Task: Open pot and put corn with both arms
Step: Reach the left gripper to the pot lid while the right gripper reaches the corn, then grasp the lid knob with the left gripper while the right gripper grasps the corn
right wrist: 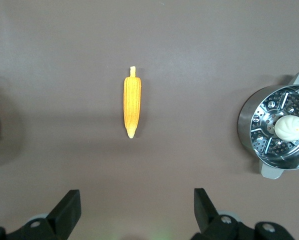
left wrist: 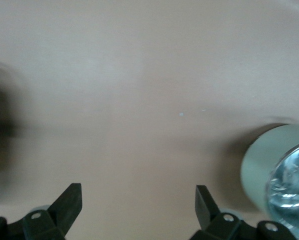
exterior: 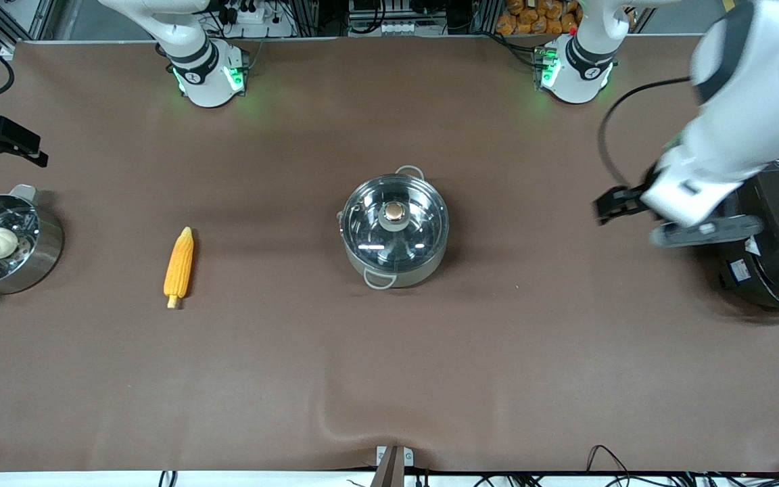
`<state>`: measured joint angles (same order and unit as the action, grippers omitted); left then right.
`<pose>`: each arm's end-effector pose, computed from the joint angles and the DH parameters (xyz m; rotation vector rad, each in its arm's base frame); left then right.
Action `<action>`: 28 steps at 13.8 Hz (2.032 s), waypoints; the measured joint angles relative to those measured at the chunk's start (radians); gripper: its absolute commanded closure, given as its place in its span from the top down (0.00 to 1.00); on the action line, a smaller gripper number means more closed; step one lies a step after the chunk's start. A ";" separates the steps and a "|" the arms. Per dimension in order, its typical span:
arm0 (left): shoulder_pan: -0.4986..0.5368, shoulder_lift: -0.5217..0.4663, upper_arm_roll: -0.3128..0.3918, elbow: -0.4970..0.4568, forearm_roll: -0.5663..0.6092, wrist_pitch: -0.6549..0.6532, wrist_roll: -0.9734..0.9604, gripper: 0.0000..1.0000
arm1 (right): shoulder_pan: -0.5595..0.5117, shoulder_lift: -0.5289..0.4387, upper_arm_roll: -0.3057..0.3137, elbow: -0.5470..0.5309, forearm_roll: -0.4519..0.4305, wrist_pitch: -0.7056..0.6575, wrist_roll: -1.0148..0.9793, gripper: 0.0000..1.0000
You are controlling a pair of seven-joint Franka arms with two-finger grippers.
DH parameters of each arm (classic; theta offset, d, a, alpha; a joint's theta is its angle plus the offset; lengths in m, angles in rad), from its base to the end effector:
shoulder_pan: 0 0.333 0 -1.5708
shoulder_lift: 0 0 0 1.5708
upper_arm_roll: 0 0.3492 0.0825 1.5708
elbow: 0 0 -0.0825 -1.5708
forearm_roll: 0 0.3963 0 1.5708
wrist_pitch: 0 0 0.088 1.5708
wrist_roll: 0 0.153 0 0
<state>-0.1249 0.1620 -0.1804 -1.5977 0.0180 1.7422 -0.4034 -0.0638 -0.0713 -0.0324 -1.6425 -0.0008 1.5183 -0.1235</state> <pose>0.6011 -0.1797 0.5179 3.1324 0.1520 -0.0280 0.5310 -0.0520 0.6121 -3.1329 -0.0430 0.0822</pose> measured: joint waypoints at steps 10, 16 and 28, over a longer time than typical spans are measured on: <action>-0.493 0.391 0.007 0.241 0.053 0.146 -0.839 1.00 | 0.041 0.126 0.018 -0.273 0.004 0.250 0.000 1.00; -0.559 0.467 0.016 0.259 0.072 0.169 -0.936 1.00 | 0.089 0.338 0.019 -0.506 0.003 0.830 0.000 1.00; -0.578 0.499 0.018 0.260 0.072 0.191 -0.954 0.46 | 0.093 0.547 0.003 -0.487 -0.003 1.052 0.000 0.00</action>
<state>-0.7030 0.6608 -0.1628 -1.3375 0.0903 1.9330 -1.3576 0.0294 0.4759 -0.0297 -2.1294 -0.0037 2.5705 -0.1239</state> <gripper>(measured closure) 0.203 0.189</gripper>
